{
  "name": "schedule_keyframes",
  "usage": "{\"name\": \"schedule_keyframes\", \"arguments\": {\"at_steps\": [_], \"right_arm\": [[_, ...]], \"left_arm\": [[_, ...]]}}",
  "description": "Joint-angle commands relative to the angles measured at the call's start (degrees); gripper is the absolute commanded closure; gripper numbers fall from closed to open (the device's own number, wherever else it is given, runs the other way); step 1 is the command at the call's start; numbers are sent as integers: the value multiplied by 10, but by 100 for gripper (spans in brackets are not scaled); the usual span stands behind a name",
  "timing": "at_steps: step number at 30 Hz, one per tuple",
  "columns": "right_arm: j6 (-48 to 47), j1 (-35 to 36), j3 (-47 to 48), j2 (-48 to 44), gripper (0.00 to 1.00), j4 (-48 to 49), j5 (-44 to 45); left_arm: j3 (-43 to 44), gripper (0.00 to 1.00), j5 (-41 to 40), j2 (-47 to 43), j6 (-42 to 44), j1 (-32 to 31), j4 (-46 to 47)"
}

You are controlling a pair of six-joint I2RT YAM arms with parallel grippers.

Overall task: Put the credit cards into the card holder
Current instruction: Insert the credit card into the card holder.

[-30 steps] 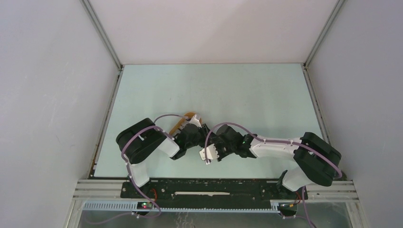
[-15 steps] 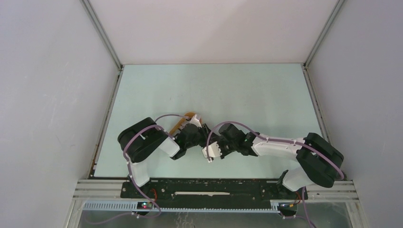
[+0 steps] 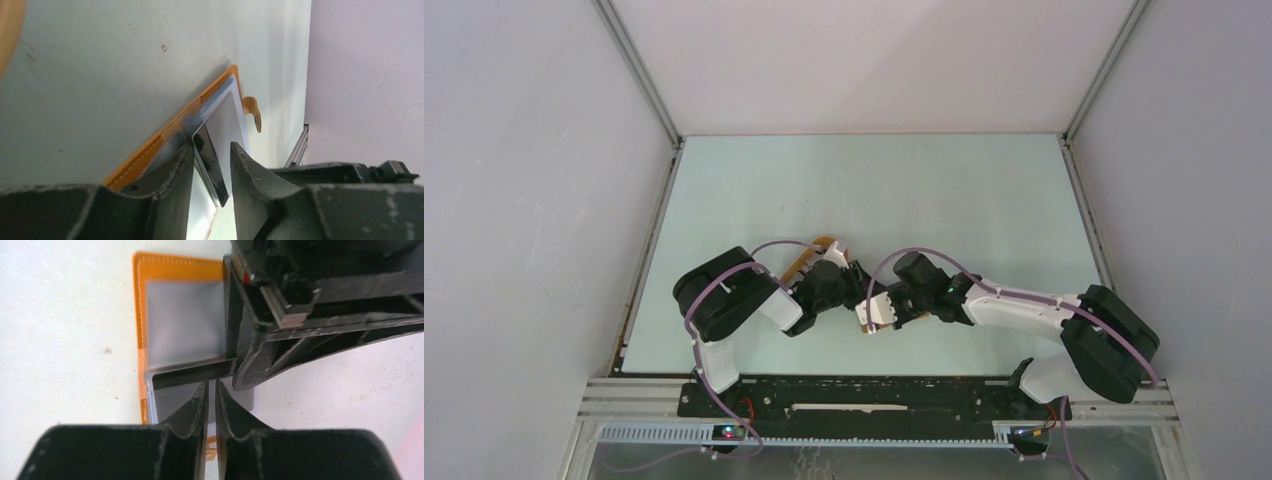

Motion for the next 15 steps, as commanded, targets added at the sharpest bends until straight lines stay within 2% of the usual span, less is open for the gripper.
{"name": "schedule_keyframes", "arguments": {"at_steps": [1, 6, 15], "right_arm": [[63, 29, 22, -19, 82, 11, -49], [85, 76, 43, 32, 83, 27, 11], [70, 56, 46, 71, 83, 17, 51]], "left_arm": [[-12, 61, -6, 8, 25, 3, -30], [-16, 61, -7, 7, 23, 2, -26], [-18, 61, -4, 10, 24, 2, -17]]}}
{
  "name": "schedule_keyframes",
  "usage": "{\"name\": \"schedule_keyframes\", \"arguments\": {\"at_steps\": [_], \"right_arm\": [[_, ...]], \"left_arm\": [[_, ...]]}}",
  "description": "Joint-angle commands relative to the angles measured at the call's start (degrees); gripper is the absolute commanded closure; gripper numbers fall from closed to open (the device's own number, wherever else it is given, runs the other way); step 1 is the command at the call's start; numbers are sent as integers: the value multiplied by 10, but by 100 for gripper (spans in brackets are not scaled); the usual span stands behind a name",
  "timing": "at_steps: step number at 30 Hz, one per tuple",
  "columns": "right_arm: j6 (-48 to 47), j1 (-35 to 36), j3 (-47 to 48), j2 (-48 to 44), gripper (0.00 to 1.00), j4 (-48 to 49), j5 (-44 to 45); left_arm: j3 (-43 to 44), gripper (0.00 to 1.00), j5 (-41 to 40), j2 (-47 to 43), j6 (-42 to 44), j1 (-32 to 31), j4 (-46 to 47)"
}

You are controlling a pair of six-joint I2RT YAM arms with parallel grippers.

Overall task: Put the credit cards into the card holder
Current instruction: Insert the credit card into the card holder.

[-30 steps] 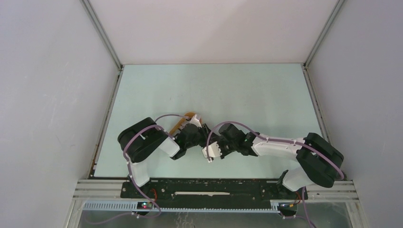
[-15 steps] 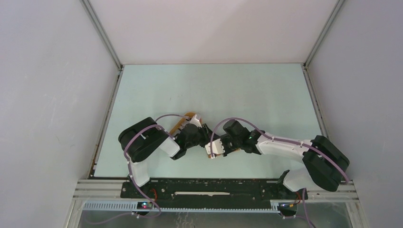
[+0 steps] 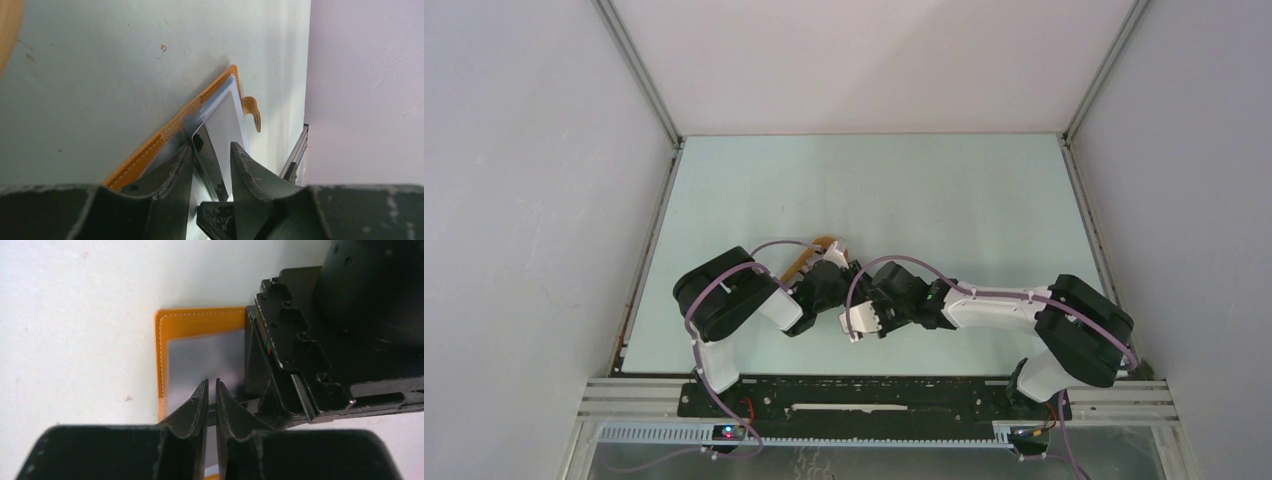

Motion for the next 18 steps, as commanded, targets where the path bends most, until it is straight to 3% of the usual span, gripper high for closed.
{"name": "schedule_keyframes", "arguments": {"at_steps": [1, 13, 18], "right_arm": [[-4, -9, 16, 17, 83, -2, 24], [-27, -67, 21, -9, 86, -47, 33], [-21, -77, 32, -45, 84, -86, -35]], "left_arm": [[-17, 61, -4, 10, 24, 3, -18], [-20, 61, -4, 13, 27, 4, -10], [-22, 61, -6, 6, 33, 6, -10]]}}
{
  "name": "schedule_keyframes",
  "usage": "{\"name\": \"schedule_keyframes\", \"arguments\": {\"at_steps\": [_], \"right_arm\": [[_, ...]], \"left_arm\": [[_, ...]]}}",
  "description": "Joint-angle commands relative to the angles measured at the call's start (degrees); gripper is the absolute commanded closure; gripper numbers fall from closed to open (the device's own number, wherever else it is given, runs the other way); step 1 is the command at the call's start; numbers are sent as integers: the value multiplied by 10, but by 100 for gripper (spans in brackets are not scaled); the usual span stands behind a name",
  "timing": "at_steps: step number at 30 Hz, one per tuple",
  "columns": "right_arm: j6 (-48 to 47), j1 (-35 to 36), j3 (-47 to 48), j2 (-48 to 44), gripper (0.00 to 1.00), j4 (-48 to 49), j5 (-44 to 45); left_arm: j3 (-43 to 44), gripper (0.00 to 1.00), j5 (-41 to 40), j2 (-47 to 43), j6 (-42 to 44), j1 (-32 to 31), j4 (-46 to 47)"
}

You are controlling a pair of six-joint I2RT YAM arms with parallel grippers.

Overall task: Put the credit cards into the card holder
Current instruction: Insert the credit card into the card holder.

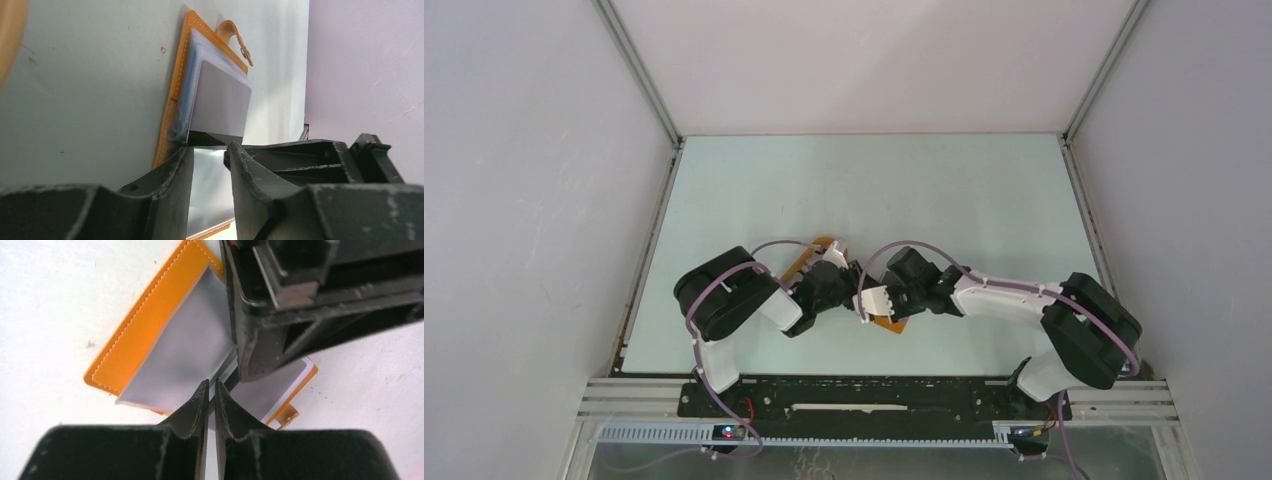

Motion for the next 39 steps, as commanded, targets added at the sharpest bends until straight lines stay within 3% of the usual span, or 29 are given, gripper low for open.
{"name": "schedule_keyframes", "arguments": {"at_steps": [1, 6, 8, 9, 11, 12, 13, 15, 17, 21, 28, 39], "right_arm": [[-3, -10, 32, -54, 83, -56, -68], [21, -41, 57, -113, 80, -112, -151], [35, -66, 66, -139, 73, -125, -186], [73, -83, 71, -151, 63, -124, -215], [169, -122, 86, -157, 29, -121, -248], [218, -141, 95, -147, 17, -121, -270], [234, -161, 115, -127, 14, -148, -306], [262, -190, 168, -60, 16, -218, -353], [309, -216, 210, 10, 25, -259, -372], [363, -253, 227, 91, 33, -267, -368], [404, -272, 233, 131, 35, -248, -315], [416, -282, 250, 175, 39, -256, -300]], "left_arm": [[-18, 61, -5, 2, 30, 3, -22], [-19, 61, -6, -7, 41, 5, -22], [-19, 61, -8, -13, 48, 5, -22], [-18, 61, -10, -15, 53, 7, -22], [-17, 61, -10, -19, 62, 7, -22], [-17, 61, -10, -21, 68, 7, -23], [-16, 61, -10, -21, 71, 6, -23], [-16, 62, -13, -20, 79, 6, -23], [-17, 63, -16, -18, 85, 7, -23], [-18, 67, -18, -17, 97, 6, -24], [-4, 74, -24, -18, 113, 7, -64], [42, 78, -22, -3, 142, 13, -124]]}}
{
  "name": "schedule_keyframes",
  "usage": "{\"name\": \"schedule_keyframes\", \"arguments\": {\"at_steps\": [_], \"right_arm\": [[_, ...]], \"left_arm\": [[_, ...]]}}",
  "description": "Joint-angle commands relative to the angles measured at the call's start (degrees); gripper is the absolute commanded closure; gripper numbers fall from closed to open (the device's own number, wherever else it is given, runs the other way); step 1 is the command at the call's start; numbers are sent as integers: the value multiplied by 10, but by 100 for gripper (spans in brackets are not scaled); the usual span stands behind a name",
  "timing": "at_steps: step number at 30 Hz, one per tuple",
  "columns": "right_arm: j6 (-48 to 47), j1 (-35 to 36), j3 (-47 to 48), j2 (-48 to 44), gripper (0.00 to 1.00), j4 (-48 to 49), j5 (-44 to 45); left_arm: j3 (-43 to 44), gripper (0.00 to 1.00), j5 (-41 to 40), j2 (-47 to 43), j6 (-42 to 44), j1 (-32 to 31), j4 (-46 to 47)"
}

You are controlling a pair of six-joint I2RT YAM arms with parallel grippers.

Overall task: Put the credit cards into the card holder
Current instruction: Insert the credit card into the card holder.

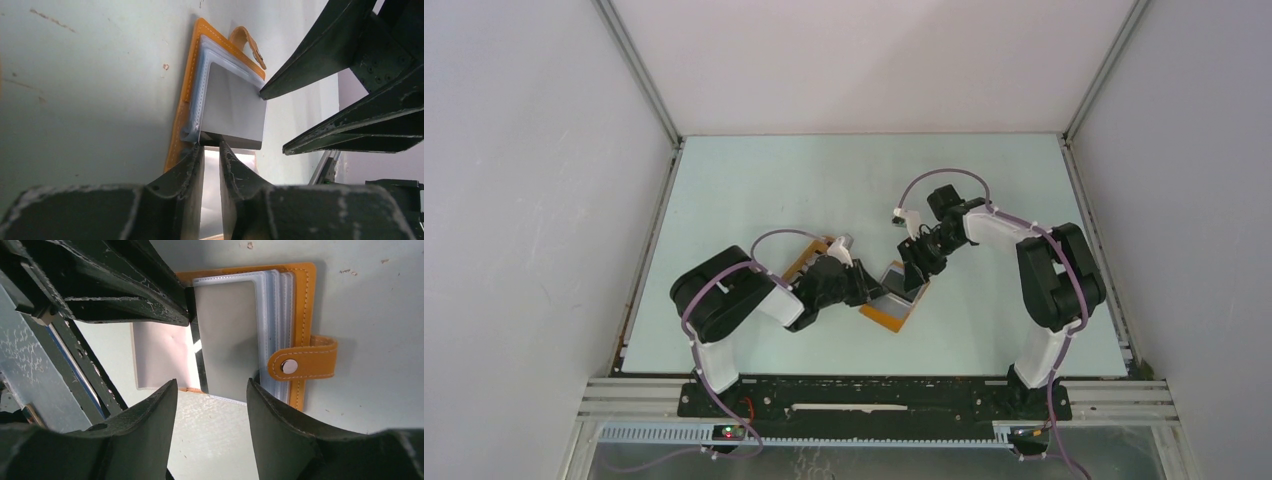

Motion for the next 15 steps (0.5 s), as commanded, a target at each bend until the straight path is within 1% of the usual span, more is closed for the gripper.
{"name": "schedule_keyframes", "arguments": {"at_steps": [1, 8, 15], "right_arm": [[16, -6, 22, 6, 39, -5, 18], [22, -9, 22, -1, 38, 3, 59], [24, -10, 22, 8, 38, 0, 57]], "left_arm": [[25, 78, -21, 10, 43, 8, -75], [51, 78, -23, 10, 66, 15, -118], [68, 78, -21, 13, 80, 18, -139]]}}
